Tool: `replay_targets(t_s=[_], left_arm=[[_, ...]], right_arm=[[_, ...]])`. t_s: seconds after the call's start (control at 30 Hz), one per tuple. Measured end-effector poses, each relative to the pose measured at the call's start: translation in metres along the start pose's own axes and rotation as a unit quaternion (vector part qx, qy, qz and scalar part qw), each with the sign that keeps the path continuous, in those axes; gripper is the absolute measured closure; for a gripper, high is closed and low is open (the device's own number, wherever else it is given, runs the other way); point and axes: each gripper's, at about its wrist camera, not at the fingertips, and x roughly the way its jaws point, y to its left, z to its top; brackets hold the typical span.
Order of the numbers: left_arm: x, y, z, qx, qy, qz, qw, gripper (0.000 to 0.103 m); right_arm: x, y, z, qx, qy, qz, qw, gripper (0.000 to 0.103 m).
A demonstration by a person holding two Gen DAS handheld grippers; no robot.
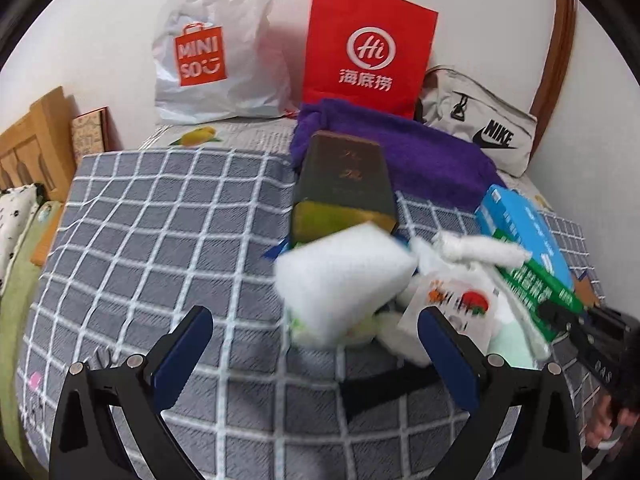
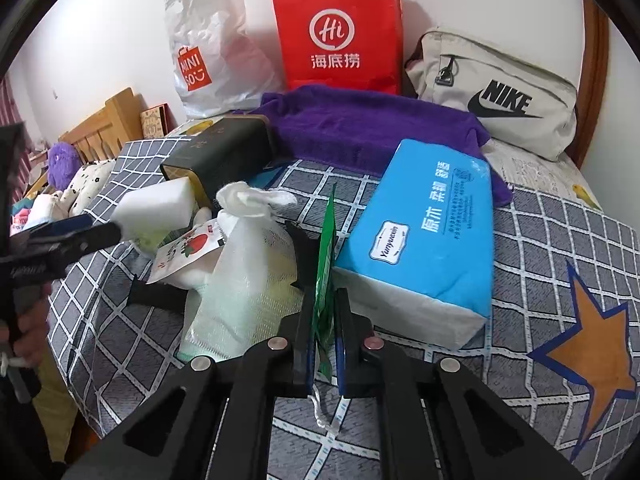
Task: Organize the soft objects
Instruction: 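Close the right tool on the green sachet while the left tool grips the white sponge block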
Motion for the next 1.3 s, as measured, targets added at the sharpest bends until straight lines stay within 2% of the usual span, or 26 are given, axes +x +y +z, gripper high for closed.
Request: replay_targets(t_s=[0.2, 0.5, 0.57, 0.7, 0.77, 1.07, 1.3], left_arm=[[0.024, -0.012, 0.011, 0.037, 0.012, 0.013, 0.9992, 0.000], [0.046, -0.008, 0.015, 0.037, 0.026, 0.008, 0.9990, 0.000], [0.048, -0.007, 0.014, 0.039, 0.027, 0.002, 0.9989, 0.005], [0.047, -0.009, 0.011, 0.046, 0.027, -0.019, 0.9984, 0.032], [0.044, -0.010, 0.010, 0.053, 0.025, -0.027, 0.9979, 0.036], [0.013, -0.015, 0.013, 0.078, -0.005, -0.028, 0.9965, 0.039], [-0.010, -0.012, 0.018, 0.072, -0.020, -0.033, 0.9967, 0.040]], right_arm=[[-0.003, -0.004, -0.004, -0.002, 0.006, 0.002, 1.000, 0.096], [0.013, -0.003, 0.004, 0.007, 0.017, 0.011, 1.000, 0.095], [0.015, -0.004, 0.005, 0.011, 0.020, 0.018, 1.000, 0.095], [0.012, -0.002, 0.004, 0.006, 0.008, 0.013, 1.000, 0.097], [0.006, -0.002, 0.004, 0.007, 0.001, 0.013, 1.000, 0.099], [-0.023, -0.005, 0.006, 0.014, -0.023, 0.018, 0.999, 0.100], [-0.046, -0.005, 0.011, 0.012, -0.044, 0.017, 0.999, 0.100]])
